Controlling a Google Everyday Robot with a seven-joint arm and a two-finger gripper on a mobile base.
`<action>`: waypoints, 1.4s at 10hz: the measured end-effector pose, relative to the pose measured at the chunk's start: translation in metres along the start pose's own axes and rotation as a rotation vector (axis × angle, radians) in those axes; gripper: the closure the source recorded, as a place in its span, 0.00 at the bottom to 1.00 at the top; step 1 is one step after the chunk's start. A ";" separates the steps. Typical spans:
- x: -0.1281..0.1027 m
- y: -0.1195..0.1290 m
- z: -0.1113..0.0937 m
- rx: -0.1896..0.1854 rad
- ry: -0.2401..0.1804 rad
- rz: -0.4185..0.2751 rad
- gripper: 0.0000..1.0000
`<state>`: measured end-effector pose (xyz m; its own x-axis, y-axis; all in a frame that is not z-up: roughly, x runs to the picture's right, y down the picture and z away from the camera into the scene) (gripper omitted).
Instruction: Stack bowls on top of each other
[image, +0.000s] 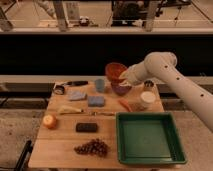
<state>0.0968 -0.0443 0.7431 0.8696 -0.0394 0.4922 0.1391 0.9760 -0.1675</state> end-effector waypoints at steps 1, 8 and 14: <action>0.002 0.000 0.000 0.000 0.000 0.008 1.00; 0.020 -0.008 -0.016 0.029 0.027 0.036 1.00; 0.031 -0.021 -0.019 0.041 0.062 0.023 1.00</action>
<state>0.1296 -0.0704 0.7459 0.9000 -0.0287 0.4350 0.1005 0.9846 -0.1429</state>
